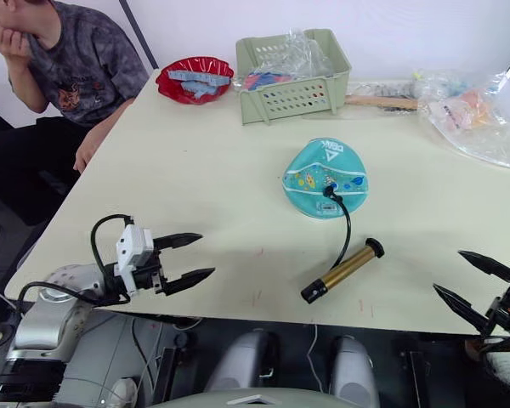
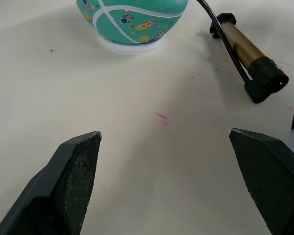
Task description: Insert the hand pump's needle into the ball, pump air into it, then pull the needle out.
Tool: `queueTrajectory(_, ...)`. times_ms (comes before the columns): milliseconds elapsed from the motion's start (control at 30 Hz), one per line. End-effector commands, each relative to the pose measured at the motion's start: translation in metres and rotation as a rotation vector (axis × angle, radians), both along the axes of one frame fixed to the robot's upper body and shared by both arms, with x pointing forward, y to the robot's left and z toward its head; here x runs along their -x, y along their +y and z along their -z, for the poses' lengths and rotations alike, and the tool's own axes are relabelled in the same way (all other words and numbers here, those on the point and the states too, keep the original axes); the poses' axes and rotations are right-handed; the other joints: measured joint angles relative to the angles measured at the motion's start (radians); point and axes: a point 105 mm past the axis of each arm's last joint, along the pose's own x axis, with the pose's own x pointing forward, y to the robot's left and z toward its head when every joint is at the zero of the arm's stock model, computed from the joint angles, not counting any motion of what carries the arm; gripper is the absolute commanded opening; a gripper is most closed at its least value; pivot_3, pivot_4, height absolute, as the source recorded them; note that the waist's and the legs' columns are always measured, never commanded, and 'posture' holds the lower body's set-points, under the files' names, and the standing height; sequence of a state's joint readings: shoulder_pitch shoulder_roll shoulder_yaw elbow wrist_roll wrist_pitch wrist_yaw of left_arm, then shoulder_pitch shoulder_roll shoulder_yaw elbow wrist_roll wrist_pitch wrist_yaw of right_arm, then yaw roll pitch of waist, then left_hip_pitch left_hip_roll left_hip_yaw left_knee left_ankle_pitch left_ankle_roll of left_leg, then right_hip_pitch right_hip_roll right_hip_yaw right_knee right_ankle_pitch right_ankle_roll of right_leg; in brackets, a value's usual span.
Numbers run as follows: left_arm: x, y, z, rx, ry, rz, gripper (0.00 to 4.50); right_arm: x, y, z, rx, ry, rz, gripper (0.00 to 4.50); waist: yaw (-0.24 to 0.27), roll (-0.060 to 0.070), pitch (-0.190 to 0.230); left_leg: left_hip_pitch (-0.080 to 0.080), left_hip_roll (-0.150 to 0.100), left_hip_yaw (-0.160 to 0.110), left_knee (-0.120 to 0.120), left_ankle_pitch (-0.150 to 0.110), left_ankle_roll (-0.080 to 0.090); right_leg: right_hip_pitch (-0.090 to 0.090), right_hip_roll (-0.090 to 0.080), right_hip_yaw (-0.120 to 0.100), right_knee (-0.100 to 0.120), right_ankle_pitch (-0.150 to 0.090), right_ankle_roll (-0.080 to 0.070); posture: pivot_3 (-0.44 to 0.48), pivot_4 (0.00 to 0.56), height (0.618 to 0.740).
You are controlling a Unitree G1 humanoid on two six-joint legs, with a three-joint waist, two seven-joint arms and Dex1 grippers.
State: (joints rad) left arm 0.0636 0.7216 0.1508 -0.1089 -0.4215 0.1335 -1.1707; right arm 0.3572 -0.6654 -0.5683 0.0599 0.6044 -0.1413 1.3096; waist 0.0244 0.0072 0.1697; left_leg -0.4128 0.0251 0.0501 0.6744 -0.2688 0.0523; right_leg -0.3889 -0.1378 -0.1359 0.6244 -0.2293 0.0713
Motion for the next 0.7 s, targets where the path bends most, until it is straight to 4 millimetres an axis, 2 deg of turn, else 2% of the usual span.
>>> queueTrajectory(33, 0.005, -0.007, -0.013, -0.036, -0.023, 0.055, 4.43, 0.004, -0.002, -0.017, 0.001, -0.033, -0.037, 4.50, -0.003, 0.000, 0.000, 0.000, 0.001, 0.000, 0.001, 0.000, 0.000, 0.000, 0.000, 0.000, 0.001, 0.000, 0.000, 0.000, 0.150, 0.740)
queueTrajectory(300, -0.003, -0.045, -0.019, -0.040, -0.008, 0.139, 4.43, 0.010, 0.015, -0.020, -0.030, -0.024, -0.133, 4.50, -0.003, 0.000, 0.000, 0.000, 0.001, 0.000, 0.002, 0.000, 0.000, 0.000, 0.001, 0.001, 0.002, 0.001, -0.001, 0.000, 0.150, 0.740)
queueTrajectory(400, -0.009, -0.078, -0.024, -0.052, 0.019, 0.212, 4.43, 0.011, 0.024, -0.021, -0.028, -0.032, -0.166, 4.50, 0.004, 0.000, 0.000, 0.000, 0.001, 0.000, 0.002, 0.002, -0.003, 0.000, 0.002, 0.001, 0.002, 0.002, -0.003, 0.000, 0.150, 0.740)
queueTrajectory(700, -0.027, -0.126, -0.030, -0.141, 0.046, 0.300, 4.43, 0.012, 0.024, -0.024, -0.007, -0.034, -0.167, 4.50, 0.004, 0.000, 0.000, 0.000, 0.001, -0.001, 0.008, 0.002, -0.003, 0.001, 0.010, 0.013, 0.004, 0.002, -0.002, 0.000, 0.150, 0.740)
